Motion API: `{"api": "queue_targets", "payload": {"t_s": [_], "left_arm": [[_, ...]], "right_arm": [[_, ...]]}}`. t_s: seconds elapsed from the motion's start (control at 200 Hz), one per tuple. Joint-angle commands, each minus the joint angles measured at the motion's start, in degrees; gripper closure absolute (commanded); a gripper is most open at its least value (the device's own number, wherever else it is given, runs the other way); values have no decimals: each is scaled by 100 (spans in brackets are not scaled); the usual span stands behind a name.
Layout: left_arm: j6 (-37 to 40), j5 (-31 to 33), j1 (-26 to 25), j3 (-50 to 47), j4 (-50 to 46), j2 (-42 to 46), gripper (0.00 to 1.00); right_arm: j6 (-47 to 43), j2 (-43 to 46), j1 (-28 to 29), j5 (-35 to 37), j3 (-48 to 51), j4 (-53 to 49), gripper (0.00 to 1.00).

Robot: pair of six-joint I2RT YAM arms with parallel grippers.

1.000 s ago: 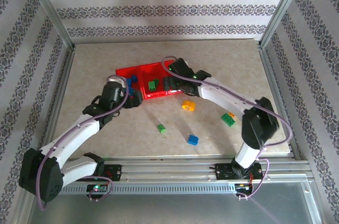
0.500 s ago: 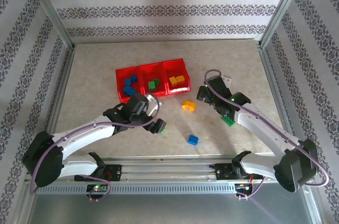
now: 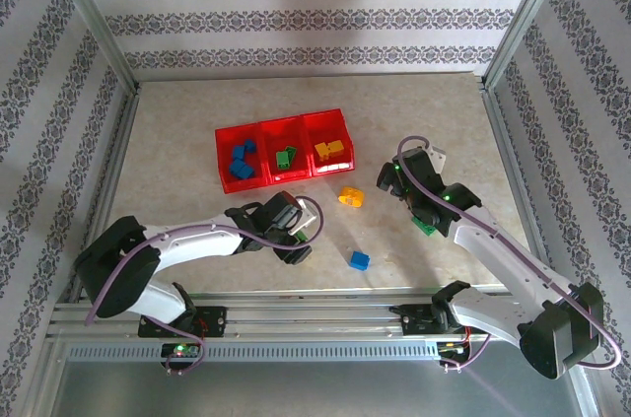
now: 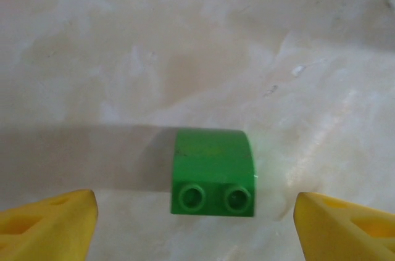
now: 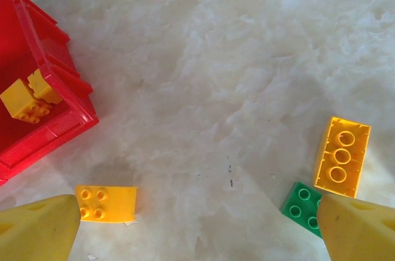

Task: Sort the legos into containers by color
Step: Pick up the lego from the middle-left of the table.

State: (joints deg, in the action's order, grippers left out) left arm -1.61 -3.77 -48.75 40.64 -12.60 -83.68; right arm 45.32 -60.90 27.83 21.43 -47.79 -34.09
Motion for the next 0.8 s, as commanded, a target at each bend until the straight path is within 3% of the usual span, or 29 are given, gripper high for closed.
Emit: {"api": "queue_targets", "payload": {"t_s": [0.0,0.135,0.42,0.799], "left_arm": [[-94,339,-64,-65,292,-126,18],[-85,351,-64,-53,464,-305,19],[-154,394,-64,134,469,-688,32],[-327,499,-47,68,512,-607,70]], "right_arm": [[109,61,-59,81,94,-72,2],[98,52,-59,72,84,-81,2],[170,79,-59,88,161,-19,2],[205,-78,-85,84,144,-20,2]]}}
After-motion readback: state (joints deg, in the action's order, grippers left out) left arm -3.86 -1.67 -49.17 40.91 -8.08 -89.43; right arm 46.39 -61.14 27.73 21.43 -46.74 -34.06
